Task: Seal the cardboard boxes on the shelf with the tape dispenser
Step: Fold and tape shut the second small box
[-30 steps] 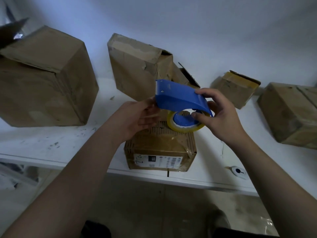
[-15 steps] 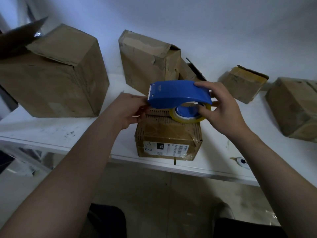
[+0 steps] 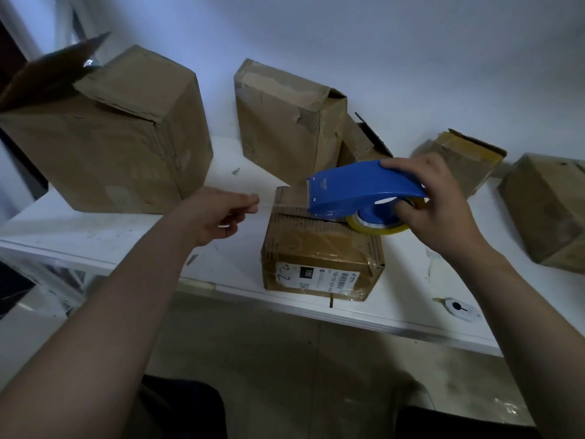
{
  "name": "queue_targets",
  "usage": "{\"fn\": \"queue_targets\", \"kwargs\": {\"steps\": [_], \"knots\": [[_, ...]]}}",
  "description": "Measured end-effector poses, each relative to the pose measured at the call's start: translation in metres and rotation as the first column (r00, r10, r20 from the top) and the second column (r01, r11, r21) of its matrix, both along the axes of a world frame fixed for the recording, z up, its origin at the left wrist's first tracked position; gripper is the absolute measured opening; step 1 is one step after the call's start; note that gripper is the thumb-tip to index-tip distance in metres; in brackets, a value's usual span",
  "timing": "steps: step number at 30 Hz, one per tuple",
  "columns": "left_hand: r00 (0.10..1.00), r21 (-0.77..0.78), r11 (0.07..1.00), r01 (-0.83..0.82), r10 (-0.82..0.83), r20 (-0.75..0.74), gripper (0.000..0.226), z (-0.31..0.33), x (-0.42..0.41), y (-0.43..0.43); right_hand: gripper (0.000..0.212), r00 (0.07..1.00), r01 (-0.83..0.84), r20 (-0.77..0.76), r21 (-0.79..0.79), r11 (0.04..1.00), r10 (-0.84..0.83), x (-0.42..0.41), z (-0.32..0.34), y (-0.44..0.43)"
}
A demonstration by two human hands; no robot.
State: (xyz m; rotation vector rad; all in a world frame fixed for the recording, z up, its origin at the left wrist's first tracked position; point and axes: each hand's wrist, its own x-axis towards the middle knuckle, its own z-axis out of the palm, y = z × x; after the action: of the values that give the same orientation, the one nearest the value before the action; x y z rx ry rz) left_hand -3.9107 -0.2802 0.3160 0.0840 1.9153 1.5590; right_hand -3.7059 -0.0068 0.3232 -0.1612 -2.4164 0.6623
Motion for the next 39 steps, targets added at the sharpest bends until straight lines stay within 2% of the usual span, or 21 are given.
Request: {"fn": "queue_targets", "kwargs": {"steps": [4, 8, 15, 31, 39], "knots": [[0.998, -0.003, 1.0, 0.007, -0.007, -0.055, 0.024, -0.012, -0.005, -0.005, 0.073, 1.0, 0.01, 0.018, 0.042, 0.999, -0.011, -0.006, 0.004, -0.007], [0.994, -0.088, 0.996, 0.026, -0.035, -0.105, 0.024, -0.02, -0.006, -0.01, 0.074, 0.999, 0.02, 0.037, 0.052, 0.998, -0.022, -0.011, 0.006, -0.015], [0.996, -0.101, 0.995, -0.007, -0.002, -0.09, 0.02, -0.032, -0.003, -0.009, 0.072, 0.997, 0.038, 0.058, 0.1, 0.994, -0.044, -0.018, 0.007, -0.027], [0.993, 0.01, 0.999, -0.043, 0.044, -0.112, 0.026, -0.03, -0.008, -0.006, 0.069, 0.994, 0.104, 0.019, 0.046, 0.994, -0.105, -0.011, 0.008, -0.031], [0.991, -0.017, 0.998, -0.054, 0.051, -0.121, 0.023, -0.042, -0.001, 0.001, 0.069, 0.993, 0.112, 0.036, 0.071, 0.991, -0.115, -0.01, 0.009, -0.032]]}}
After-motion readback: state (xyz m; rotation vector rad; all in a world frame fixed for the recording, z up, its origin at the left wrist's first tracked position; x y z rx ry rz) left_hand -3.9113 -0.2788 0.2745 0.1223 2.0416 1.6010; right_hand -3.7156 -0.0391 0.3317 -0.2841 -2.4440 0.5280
